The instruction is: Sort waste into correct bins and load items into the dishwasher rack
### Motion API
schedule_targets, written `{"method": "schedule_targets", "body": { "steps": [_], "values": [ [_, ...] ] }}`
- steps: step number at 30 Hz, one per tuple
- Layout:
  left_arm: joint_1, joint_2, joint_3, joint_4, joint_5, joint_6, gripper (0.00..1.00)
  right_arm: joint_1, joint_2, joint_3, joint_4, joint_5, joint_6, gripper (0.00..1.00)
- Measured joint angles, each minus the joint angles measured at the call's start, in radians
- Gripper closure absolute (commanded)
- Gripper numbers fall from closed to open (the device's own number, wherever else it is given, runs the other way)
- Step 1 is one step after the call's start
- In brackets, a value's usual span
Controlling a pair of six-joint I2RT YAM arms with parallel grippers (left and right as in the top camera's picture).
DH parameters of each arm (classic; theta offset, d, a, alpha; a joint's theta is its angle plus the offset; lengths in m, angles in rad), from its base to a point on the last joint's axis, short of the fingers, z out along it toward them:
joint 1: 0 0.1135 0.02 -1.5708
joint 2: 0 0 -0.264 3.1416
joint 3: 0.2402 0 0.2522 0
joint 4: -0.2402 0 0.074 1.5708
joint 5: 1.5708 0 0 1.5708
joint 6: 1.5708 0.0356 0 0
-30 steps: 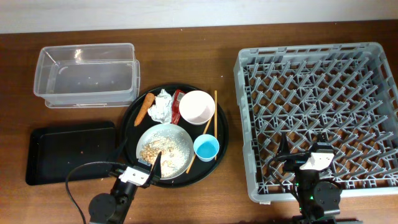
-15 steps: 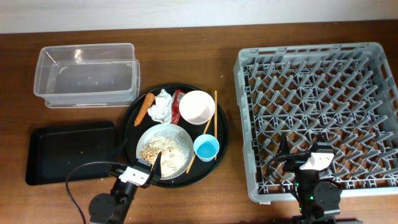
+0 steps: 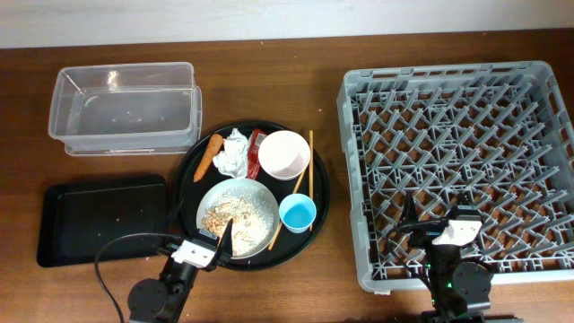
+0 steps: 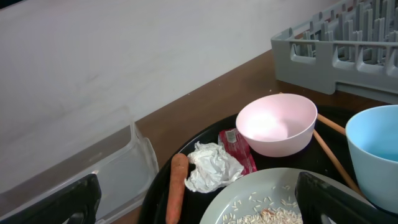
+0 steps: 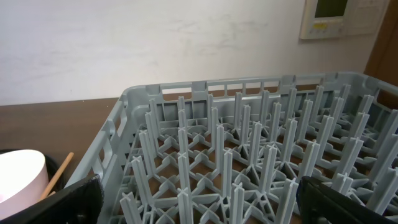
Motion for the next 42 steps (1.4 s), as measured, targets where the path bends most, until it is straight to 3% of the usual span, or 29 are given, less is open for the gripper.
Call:
{"method": "schedule_targets", "body": {
  "steps": [7,11,14,21,28,32,37,42],
  "values": [
    [0.0,0.0,-0.001,0.02,0.017,0.0,0.01,0.0,0.0,0.0,0.047,-0.093,0.008,0.02],
    [0.0,0.001,-0.003,0.208,0.083,0.001,0.01,0.0,0.0,0.008,0.082,-0.246,0.028,0.02],
    [0.0,0.001,0.047,0.279,0.106,0.003,0.01,0.0,0.012,0.098,-0.015,-0.298,0.034,0.02],
    [0.0,0.243,0.461,-0.076,0.127,0.002,0.01,0.0,0.258,0.555,-0.338,-0.327,0.037,0.02],
    [0.0,0.7,0.955,-0.465,0.231,0.002,0.01,0.0,0.684,1.028,-0.725,-0.343,0.037,0.02],
    [0.0,0.85,1.064,-0.532,0.379,-0.002,0.01,0.0,0.837,1.18,-0.859,-0.418,0.037,0.02],
    [0.0,0.947,1.077,-0.523,0.529,-0.024,0.01,0.0,0.916,1.202,-0.921,-0.529,0.038,0.02],
    [-0.039,1.105,1.085,-0.618,0.513,-0.1,0.01,0.0,1.007,1.205,-0.969,-0.563,0.038,0.02]
  ]
}}
